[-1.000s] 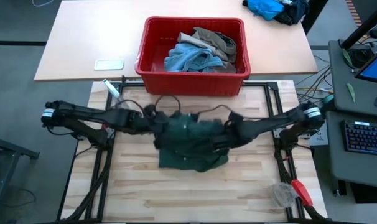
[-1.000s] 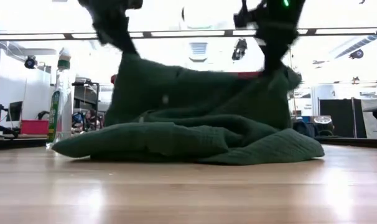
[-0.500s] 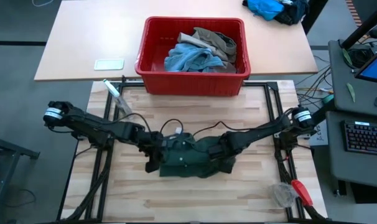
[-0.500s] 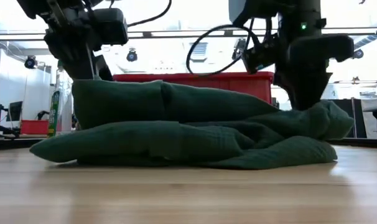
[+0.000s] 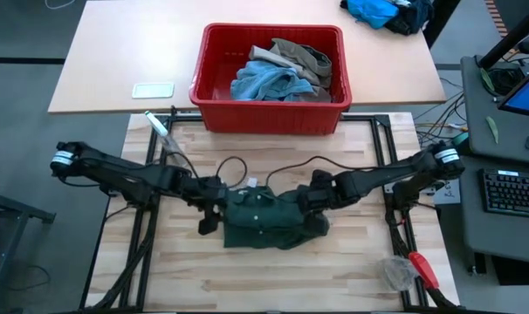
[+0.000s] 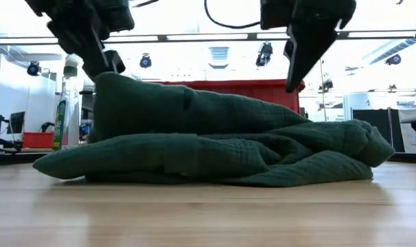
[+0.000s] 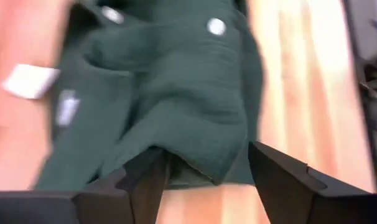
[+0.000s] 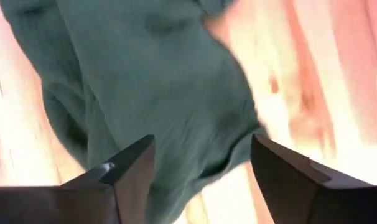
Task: Fold Laundry from Bin
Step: Fold the green polo shirt
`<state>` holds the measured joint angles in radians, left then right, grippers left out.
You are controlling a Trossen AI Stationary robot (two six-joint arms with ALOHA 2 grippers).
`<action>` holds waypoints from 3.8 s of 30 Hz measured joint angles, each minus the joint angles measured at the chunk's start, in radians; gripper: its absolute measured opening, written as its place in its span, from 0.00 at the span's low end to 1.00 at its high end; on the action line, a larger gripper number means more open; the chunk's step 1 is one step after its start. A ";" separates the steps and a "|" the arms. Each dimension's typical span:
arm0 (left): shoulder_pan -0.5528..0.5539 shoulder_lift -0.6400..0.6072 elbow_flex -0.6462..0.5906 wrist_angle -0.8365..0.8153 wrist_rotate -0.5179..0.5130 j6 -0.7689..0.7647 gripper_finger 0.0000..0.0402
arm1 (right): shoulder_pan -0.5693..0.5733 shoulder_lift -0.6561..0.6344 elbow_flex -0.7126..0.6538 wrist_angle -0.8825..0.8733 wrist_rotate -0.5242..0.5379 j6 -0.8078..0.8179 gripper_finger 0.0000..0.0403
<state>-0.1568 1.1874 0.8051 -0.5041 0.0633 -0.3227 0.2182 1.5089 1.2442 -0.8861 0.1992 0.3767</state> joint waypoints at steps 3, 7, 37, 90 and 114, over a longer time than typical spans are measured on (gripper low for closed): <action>0.039 -0.039 0.000 -0.035 -0.045 -0.002 0.55 | -0.015 -0.009 0.000 0.032 0.004 -0.051 0.68; 0.084 -0.086 0.000 -0.172 -0.047 -0.014 0.55 | -0.040 -0.009 0.000 0.035 0.004 -0.081 0.70; 0.213 0.174 -0.066 0.174 -0.152 -0.087 0.46 | -0.020 0.254 -0.321 1.115 -0.159 -0.093 0.42; 0.120 0.252 -0.035 0.155 0.023 -0.173 0.09 | 0.022 0.056 -0.267 0.767 -0.173 -0.102 0.63; 0.077 0.160 0.361 -0.210 -0.136 0.053 0.00 | -0.018 0.110 -0.267 0.944 0.174 -0.077 0.56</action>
<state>-0.0799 1.3476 1.1658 -0.7139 -0.0729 -0.2694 0.1997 1.6193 0.9771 0.0581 0.3728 0.2996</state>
